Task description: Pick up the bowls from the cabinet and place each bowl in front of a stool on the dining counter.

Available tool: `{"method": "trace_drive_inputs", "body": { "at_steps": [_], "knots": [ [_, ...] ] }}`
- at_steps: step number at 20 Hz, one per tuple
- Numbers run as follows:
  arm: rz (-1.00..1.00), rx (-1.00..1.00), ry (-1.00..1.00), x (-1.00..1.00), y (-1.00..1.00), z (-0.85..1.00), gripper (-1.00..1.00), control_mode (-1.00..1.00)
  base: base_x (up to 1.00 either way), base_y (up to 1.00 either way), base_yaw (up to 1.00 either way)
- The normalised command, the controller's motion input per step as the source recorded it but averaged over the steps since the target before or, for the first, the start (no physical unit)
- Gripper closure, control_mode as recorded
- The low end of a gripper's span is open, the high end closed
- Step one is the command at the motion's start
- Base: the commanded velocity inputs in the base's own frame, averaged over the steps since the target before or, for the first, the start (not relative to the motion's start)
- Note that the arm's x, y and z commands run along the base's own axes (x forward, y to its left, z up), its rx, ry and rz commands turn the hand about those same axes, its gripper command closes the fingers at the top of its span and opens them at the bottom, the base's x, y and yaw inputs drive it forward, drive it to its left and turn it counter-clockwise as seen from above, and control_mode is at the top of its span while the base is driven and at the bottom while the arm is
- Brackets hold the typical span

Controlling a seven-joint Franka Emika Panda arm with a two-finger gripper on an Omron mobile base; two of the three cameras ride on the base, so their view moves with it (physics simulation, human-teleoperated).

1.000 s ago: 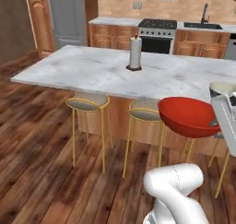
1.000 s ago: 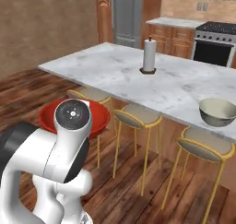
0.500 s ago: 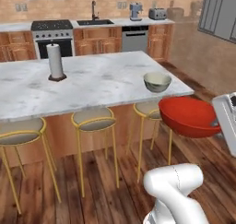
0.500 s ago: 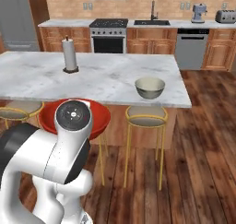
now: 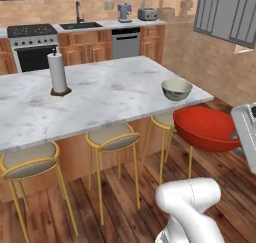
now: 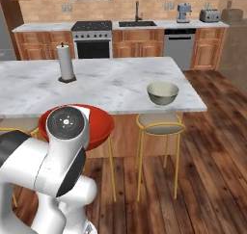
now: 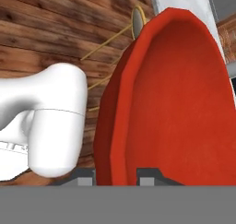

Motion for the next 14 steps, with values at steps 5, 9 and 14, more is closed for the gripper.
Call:
{"method": "trace_drive_inputs", "body": {
  "at_steps": [5, 9, 14],
  "knots": [
    [0.00, 0.00, 0.00, 0.00, 0.00, 0.00, 1.00, 1.00, 0.34, 0.17, 0.00],
    [0.00, 0.00, 0.00, 0.00, 0.00, 0.00, 1.00, 1.00, 0.38, 0.00, 0.00],
    [0.00, 0.00, 0.00, 0.00, 0.00, 0.00, 1.00, 1.00, 0.50, 0.02, 0.00]
  ]
}}
